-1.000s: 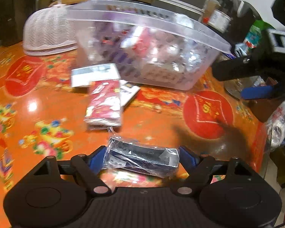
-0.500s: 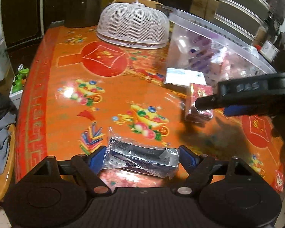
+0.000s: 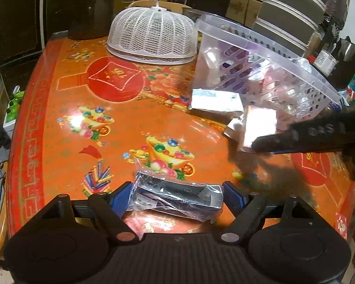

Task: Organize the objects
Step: 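Grasp the red box with the right tool while the left tool holds its packet, then carry both items over the clear basket and open both tools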

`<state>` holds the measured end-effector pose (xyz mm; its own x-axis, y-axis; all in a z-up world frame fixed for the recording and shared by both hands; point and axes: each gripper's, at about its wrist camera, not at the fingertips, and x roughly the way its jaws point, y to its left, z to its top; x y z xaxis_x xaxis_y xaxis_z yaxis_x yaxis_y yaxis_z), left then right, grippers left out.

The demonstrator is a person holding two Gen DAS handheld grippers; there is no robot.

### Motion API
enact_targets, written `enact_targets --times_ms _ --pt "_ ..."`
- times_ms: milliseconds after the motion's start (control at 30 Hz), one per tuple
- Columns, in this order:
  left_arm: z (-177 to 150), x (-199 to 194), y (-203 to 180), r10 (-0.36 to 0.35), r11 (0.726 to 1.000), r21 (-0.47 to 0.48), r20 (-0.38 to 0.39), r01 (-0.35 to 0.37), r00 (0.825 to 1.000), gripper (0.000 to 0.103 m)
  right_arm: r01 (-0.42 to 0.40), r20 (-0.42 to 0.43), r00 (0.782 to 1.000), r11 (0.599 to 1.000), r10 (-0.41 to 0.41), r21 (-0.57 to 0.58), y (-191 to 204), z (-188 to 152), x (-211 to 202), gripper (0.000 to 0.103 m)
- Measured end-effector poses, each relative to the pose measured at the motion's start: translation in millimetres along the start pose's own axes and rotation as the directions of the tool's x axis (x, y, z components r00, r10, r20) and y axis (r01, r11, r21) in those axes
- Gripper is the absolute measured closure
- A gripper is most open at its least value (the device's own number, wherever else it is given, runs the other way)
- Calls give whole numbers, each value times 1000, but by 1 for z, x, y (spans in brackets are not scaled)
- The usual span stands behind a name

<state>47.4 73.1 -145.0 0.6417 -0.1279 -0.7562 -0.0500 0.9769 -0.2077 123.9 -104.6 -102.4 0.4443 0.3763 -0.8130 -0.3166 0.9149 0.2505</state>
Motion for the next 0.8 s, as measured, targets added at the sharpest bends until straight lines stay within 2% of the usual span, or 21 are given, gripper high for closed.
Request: enact_targets --times_ms 200,333,433,567,600,633,667,733,800 --pt "9 -2 -15 -28 999 31 13 28 1000 20 -48 84 995 999 48 2 -20 -14 -38 67" --pt "30 -18 -31 -74 996 56 57 70 996 20 -83 205 976 997 79 10 -30 -17 -88 67" --pt "66 -37 -49 -129 989 88 124 118 984 20 -82 314 946 997 76 4 -37 -2 -130 67" --pt "140 -50 -83 -184 977 156 244 148 952 20 -20 398 917 1000 16 7 -57 51 -150 67" --pt "156 -49 -91 -196 974 165 261 156 945 20 1 389 921 1000 -3 4 -64 65 -147 67" --pt "173 -41 -102 -198 971 186 252 153 947 20 8 344 939 1000 -7 -2 -70 80 -138 67" --pt "190 -29 -111 -196 969 194 234 151 952 20 -1 301 954 1000 -1 4 -78 97 -126 67" --pt "211 -3 -125 -179 971 189 184 144 966 20 31 268 963 1000 -29 -3 -86 116 -106 67" --pt "224 23 -130 -161 979 143 125 143 979 20 72 220 973 997 -66 -19 -91 130 -85 66"
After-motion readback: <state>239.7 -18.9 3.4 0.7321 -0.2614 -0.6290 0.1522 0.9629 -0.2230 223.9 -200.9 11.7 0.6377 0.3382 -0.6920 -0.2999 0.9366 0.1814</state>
